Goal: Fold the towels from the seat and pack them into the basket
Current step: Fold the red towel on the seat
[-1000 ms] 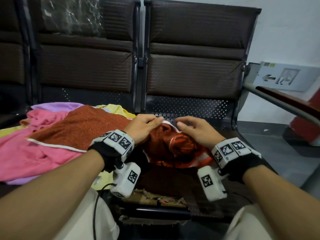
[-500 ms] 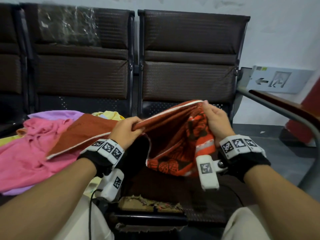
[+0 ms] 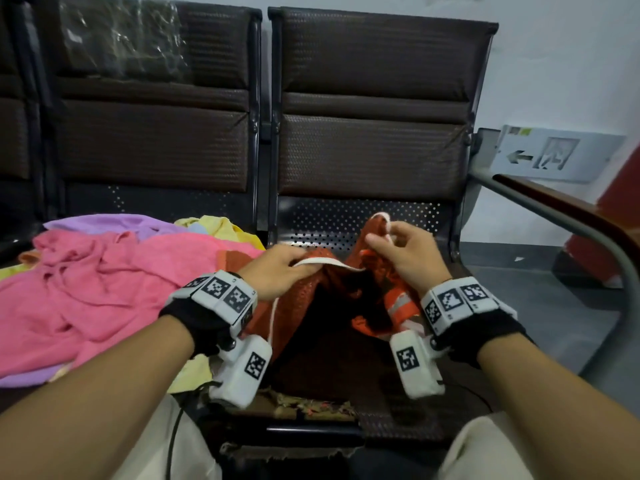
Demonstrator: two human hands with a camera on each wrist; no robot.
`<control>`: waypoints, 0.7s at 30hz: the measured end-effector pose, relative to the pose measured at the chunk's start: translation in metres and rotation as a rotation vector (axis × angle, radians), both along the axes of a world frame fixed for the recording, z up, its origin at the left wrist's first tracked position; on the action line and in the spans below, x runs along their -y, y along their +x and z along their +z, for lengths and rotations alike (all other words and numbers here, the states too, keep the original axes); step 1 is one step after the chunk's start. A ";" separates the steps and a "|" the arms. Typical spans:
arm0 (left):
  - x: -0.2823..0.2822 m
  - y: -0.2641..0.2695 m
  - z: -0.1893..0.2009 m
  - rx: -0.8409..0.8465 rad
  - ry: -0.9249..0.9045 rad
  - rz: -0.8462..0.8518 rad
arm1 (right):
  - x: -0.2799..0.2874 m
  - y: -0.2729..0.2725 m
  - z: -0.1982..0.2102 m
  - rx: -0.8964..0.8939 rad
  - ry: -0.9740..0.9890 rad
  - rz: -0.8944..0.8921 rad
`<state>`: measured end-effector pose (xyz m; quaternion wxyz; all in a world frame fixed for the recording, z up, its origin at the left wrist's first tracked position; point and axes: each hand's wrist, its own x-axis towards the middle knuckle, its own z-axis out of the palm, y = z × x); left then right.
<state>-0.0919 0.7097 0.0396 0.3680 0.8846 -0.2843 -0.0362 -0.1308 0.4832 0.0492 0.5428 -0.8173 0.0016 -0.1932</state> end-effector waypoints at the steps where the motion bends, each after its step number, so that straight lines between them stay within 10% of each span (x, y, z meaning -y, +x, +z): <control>1: 0.000 0.002 -0.005 -0.015 0.053 0.006 | 0.000 -0.001 -0.005 -0.047 -0.132 0.023; 15: -0.029 0.026 -0.032 -0.065 0.225 0.247 | 0.010 -0.016 -0.043 -0.800 -0.638 0.347; 21: -0.037 0.008 -0.031 -0.413 0.411 0.058 | -0.003 -0.009 -0.037 -0.627 -0.519 0.245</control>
